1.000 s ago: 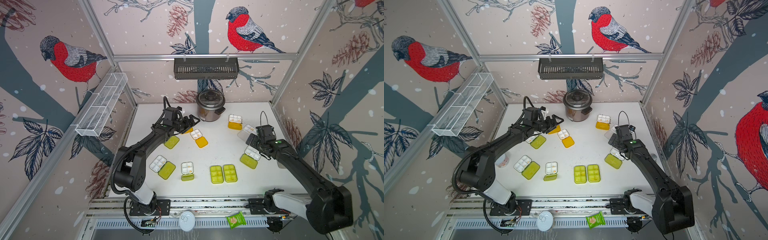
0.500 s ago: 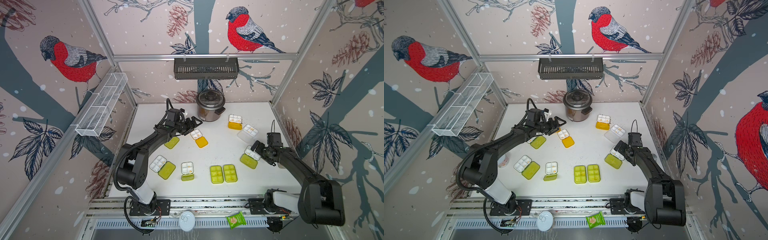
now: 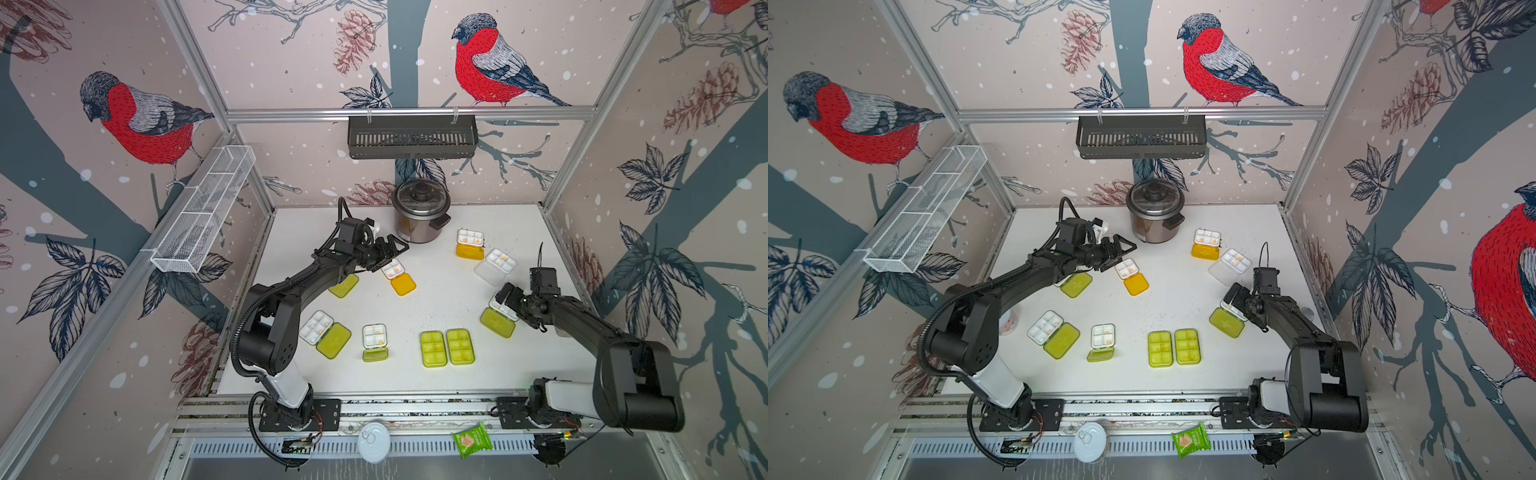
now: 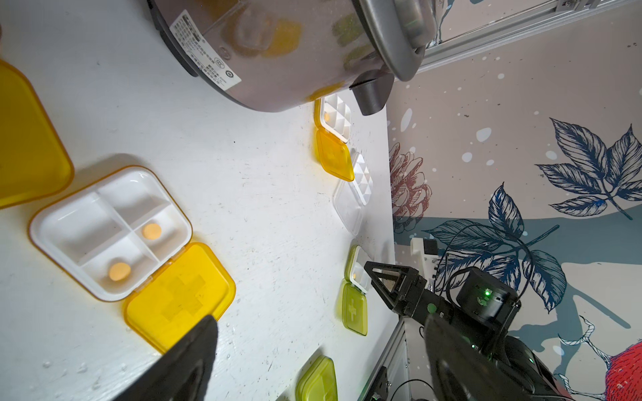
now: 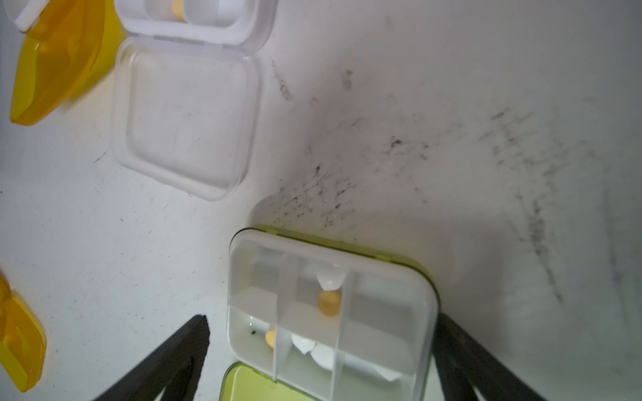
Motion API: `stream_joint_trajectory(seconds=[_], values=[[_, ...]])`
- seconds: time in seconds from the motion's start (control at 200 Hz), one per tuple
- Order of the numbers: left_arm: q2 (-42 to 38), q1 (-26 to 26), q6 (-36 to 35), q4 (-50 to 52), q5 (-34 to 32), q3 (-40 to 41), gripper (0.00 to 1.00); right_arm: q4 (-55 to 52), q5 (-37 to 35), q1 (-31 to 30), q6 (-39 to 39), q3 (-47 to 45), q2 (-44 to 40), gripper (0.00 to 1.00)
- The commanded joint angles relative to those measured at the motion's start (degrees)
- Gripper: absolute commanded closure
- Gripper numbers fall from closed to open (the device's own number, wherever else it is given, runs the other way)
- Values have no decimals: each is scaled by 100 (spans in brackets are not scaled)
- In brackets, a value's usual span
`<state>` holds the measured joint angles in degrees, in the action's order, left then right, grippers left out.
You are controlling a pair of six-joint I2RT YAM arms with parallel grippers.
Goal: Close pillboxes
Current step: Adjust the pillbox at the center of the board.
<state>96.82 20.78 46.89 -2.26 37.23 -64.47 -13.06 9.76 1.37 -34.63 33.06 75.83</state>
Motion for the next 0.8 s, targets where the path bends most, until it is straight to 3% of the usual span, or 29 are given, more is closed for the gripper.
stream_joint_trajectory(seconds=[0.0, 0.49, 0.795], values=[[21, 14, -90, -10, 4, -58, 8, 33, 93, -267, -77, 121, 112, 0], [99, 94, -273, 172, -120, -135, 8, 339, -70, -2076, -293, 1644, 1562, 0], [121, 225, -324, 220, -134, -174, 8, -495, -644, -2136, 33, 1908, 949, 0]])
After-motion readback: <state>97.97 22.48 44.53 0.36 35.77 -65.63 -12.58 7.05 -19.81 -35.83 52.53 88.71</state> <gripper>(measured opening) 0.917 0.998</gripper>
